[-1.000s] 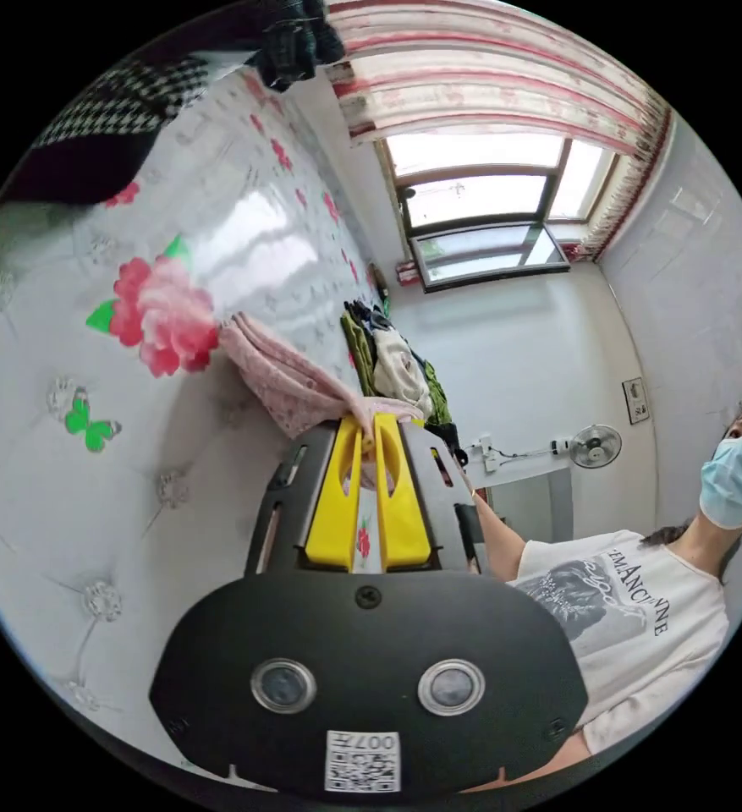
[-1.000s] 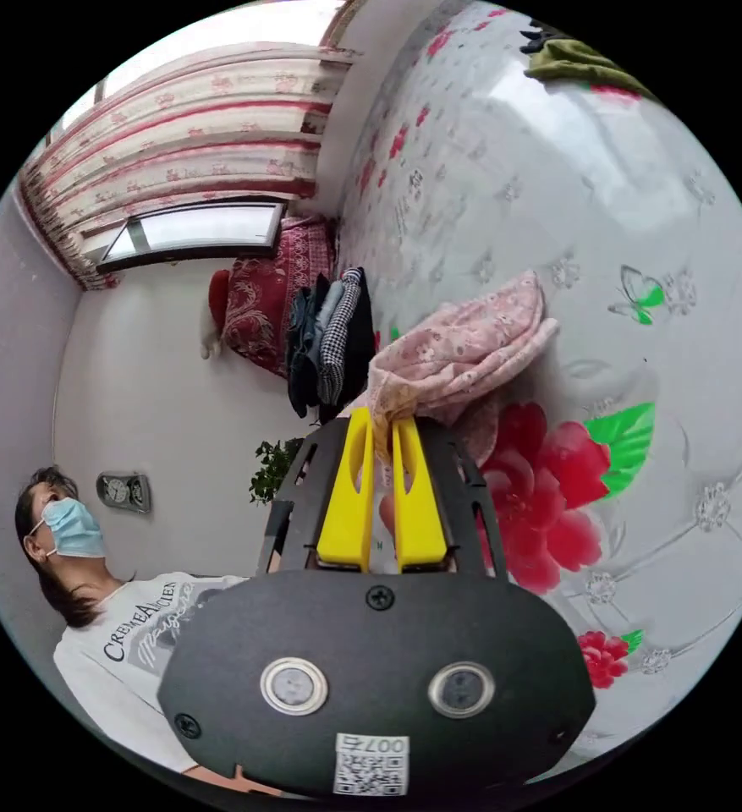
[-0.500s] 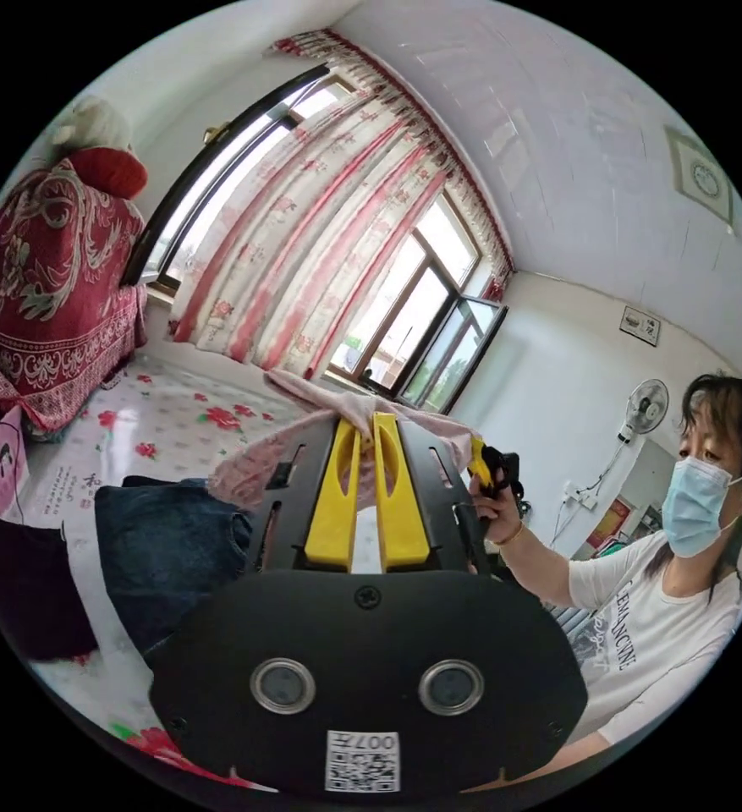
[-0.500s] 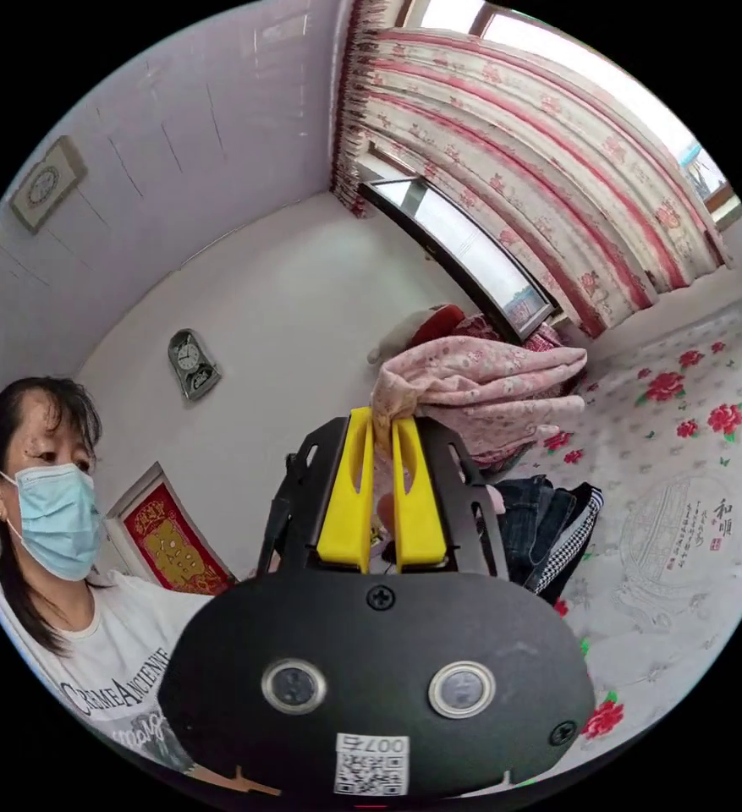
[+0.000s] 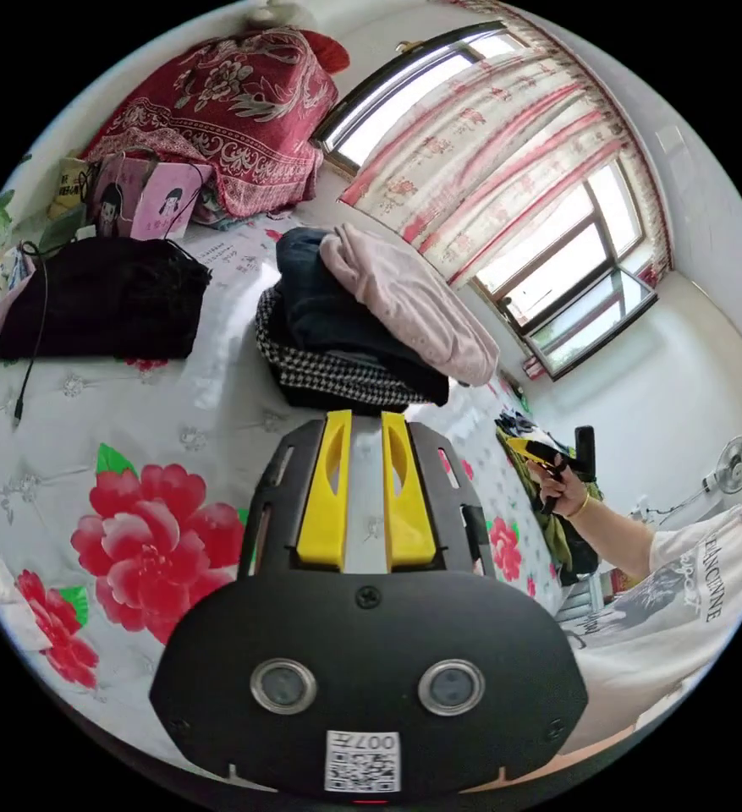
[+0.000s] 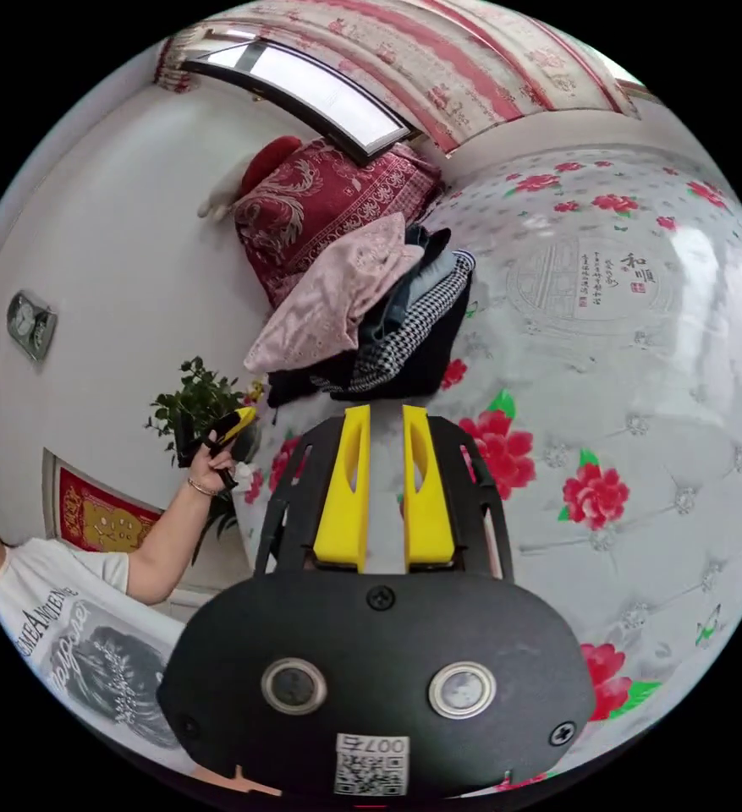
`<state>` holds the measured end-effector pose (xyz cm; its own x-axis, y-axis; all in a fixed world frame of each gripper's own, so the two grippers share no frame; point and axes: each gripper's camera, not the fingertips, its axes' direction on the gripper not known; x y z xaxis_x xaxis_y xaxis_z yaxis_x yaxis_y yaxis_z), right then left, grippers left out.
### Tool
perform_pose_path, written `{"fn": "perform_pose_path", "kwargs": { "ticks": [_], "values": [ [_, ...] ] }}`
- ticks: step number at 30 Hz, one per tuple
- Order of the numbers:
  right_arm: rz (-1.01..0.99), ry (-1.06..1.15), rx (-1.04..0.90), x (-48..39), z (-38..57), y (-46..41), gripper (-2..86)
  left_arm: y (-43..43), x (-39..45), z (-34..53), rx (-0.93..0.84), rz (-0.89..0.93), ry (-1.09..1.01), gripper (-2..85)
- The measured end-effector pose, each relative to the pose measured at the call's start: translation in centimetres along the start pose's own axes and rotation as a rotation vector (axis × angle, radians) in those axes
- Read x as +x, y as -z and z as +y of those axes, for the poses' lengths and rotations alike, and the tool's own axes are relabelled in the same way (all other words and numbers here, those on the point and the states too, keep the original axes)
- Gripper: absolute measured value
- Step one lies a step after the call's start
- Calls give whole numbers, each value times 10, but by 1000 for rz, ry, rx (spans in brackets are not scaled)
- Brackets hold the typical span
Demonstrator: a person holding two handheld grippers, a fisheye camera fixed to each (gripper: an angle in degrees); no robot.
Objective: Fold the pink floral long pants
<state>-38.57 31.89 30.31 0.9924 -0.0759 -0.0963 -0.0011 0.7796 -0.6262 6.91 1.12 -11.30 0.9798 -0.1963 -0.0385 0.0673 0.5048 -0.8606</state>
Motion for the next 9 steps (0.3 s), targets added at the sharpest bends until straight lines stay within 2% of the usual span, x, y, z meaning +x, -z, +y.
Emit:
{"fn": "perform_pose_path", "kwargs": {
  "ticks": [4, 9],
  "values": [
    [295, -56, -255, 20, 113, 0, 74, -87, 81, 118, -335, -114, -93, 37],
    [433, -270, -308, 44, 221, 51, 76, -188, 206, 237, -667, -161, -231, -3]
  ]
}}
